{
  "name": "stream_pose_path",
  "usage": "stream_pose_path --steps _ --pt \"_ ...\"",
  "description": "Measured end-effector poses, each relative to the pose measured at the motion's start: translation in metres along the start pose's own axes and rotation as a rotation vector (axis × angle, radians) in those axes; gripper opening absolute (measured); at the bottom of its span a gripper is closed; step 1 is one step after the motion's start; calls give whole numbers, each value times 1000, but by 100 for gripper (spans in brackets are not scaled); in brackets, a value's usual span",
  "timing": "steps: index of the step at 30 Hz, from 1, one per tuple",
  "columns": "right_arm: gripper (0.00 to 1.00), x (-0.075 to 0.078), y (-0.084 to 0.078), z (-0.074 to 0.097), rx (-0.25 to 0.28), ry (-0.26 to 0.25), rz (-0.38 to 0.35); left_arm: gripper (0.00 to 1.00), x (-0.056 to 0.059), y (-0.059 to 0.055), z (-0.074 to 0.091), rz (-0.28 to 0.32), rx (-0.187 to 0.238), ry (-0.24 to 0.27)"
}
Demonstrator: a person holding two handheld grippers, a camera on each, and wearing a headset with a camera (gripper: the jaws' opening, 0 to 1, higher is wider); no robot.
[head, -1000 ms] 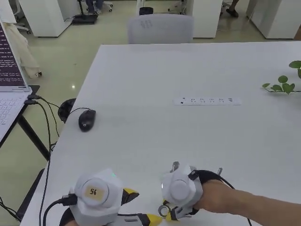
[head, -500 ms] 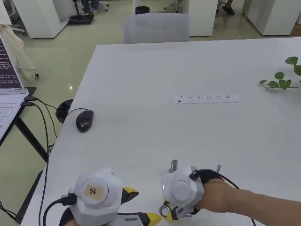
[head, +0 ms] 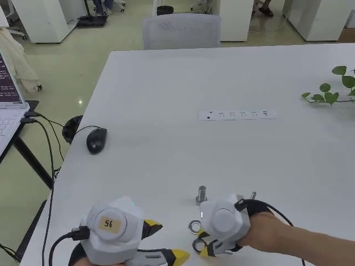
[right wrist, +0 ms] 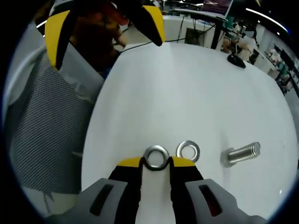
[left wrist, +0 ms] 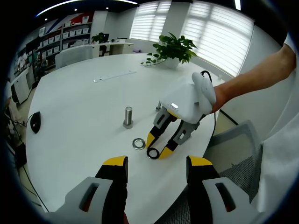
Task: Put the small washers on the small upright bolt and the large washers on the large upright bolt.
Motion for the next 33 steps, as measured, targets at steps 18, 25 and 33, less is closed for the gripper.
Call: stream_pose_path --steps 18,25,33 --pt "23 41 -2 53 10 -92 -43 49 -1 2 0 3 8 1" --pt "23 69 8 75 21 -118 -37 49 -2 2 0 7 13 1" --pt "23 96 14 81 5 -147 -32 49 -5 0 3 13 12 11"
Point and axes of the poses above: the centre of the closed fingertips' face, and the gripper's own axes: z roughly backward along the fingers, x roughly to its right, y roughly out of its top, the point moved 3 cm from there along z, roughly backward along the fingers, and after that the axes turned 4 degrees about z, right-handed, at the moved point
